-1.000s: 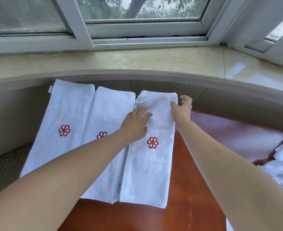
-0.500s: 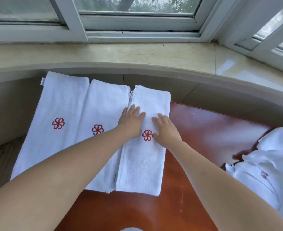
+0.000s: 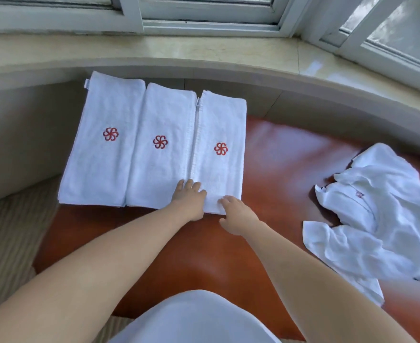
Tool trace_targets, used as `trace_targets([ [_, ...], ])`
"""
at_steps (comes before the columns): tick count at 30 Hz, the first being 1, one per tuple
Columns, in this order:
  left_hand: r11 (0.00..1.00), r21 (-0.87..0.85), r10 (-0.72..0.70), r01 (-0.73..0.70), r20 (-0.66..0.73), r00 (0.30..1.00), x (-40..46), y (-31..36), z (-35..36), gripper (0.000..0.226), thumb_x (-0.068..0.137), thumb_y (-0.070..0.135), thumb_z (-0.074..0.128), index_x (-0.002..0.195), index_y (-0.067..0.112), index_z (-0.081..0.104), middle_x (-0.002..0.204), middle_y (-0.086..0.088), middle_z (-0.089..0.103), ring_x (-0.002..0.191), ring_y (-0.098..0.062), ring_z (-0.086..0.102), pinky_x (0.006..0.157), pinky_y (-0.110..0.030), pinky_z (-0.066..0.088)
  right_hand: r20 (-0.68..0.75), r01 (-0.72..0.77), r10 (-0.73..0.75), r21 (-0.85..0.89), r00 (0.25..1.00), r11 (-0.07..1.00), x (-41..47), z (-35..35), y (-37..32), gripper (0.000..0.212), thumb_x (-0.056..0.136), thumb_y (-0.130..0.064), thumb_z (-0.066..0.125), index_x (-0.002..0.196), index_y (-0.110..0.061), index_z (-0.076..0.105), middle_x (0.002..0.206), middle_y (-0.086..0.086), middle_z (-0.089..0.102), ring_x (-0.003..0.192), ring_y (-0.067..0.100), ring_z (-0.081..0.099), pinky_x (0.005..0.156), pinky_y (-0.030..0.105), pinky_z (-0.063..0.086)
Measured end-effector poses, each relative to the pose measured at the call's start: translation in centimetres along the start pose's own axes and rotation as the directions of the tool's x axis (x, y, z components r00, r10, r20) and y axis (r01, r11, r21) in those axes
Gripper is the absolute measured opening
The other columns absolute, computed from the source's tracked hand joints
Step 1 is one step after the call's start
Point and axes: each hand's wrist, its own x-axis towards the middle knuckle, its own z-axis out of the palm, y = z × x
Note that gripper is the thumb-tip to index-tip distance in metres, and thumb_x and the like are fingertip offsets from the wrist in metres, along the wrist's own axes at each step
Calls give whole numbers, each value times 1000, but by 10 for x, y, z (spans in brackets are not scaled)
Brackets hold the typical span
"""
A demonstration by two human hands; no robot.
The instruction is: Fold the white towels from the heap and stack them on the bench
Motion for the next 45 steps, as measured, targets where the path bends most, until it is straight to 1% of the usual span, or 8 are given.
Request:
trace_targets([
  [8,999,-30,15,-15,25,1000,-56,30,22,46,97,26,47,142,23,51,135,-4,56,125,-27,53,113,-38,30,54,-55,53,45,997,997,-60,43,-4,69,98,-33,57,160,-26,28,160,3,37,140,29,44,109,43,45],
  [12,1000,-19,20,-21,-19,1000,-74,73,14,49,96,26,52,144,27,50,139,-4,50,125,-31,51,105,-42,38,-89,-35,46,126,995,991,-103,41,20,65,99,-33,58,158,-23,33,163,-1,32,146,23,36,115,42,39],
  [18,992,40,119,-116,-102,988,-92,188,6,47,96,28,52,143,25,50,139,-5,50,126,-31,52,100,-41,44,-202,-82,128,222,971,972,-183,54,102,61,99,-35,56,156,-24,36,160,-1,34,140,25,44,111,40,42],
  [24,985,15,171,-171,-139,975,-112,343,23,50,94,33,53,143,26,50,144,-6,49,131,-29,50,109,-42,38,-196,-188,246,274,949,943,-294,99,232,61,98,-35,58,156,-23,39,160,0,35,141,24,44,107,37,44],
  [30,975,-40,206,-217,-193,959,-133,464,22,46,94,32,51,139,27,52,141,-2,51,123,-27,56,92,-38,45,-166,-320,379,296,910,900,-383,116,342,54,96,-36,58,149,-24,49,156,2,43,138,25,47,105,33,42],
  [37,957,-133,235,-259,-174,956,-127,534,20,40,94,21,51,133,20,57,132,-2,60,110,-26,62,91,-43,56,-191,-302,418,441,888,845,-415,125,408,51,96,-32,57,146,-21,50,146,6,50,126,28,56,93,34,47],
  [41,944,-181,240,-275,-195,951,-102,561,18,45,95,24,50,140,24,54,140,-1,55,103,-23,60,69,-33,49,-184,-284,415,486,891,826,-412,129,435,50,95,-29,57,144,-20,53,143,4,55,123,26,58,89,32,47],
  [45,920,-254,255,-297,-189,948,-61,580,19,46,98,21,50,144,22,50,146,-2,53,111,-26,63,83,-35,54,-132,-287,415,536,900,794,-396,124,461,49,92,-26,55,141,-22,55,134,1,60,113,23,61,93,37,53],
])
